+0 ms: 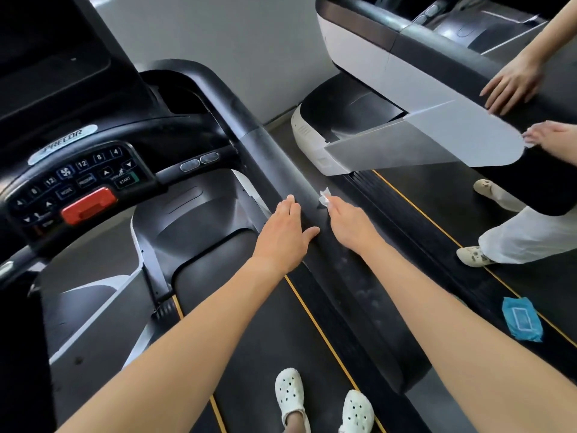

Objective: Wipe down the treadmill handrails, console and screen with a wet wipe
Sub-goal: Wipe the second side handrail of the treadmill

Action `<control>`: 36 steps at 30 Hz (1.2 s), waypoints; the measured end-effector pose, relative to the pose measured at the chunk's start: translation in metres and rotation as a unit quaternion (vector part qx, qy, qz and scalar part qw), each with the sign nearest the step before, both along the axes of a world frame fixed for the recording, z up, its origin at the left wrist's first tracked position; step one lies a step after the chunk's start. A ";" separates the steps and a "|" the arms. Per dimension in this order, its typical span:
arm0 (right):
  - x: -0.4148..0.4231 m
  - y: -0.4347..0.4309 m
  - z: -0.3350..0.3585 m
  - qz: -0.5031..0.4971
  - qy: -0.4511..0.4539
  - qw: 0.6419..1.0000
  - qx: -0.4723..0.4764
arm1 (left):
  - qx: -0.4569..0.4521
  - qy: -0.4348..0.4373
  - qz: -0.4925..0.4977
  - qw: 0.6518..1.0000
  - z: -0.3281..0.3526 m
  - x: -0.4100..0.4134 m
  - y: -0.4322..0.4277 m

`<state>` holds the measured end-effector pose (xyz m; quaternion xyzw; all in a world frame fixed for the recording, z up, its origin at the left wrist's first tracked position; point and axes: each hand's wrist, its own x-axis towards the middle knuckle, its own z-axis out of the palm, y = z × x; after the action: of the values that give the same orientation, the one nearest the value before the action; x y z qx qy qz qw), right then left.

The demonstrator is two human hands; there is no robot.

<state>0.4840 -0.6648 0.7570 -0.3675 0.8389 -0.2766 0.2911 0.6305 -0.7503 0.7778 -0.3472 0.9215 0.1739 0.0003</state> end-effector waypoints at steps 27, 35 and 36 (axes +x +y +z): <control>0.018 0.042 -0.005 0.077 0.103 0.988 -0.089 | 0.019 0.004 0.021 1.000 0.000 0.006 0.010; 0.050 0.090 -0.010 0.168 0.296 0.929 -0.142 | 0.035 0.005 -0.024 0.999 -0.010 0.023 -0.004; 0.051 0.091 -0.011 0.173 0.301 0.927 -0.141 | 0.034 0.010 -0.030 0.999 -0.012 0.024 -0.006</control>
<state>0.5354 -0.5738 0.7455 -0.6099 0.7629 -0.2142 0.0135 0.6543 -0.7562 0.7660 -0.3172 0.9251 0.2088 0.0080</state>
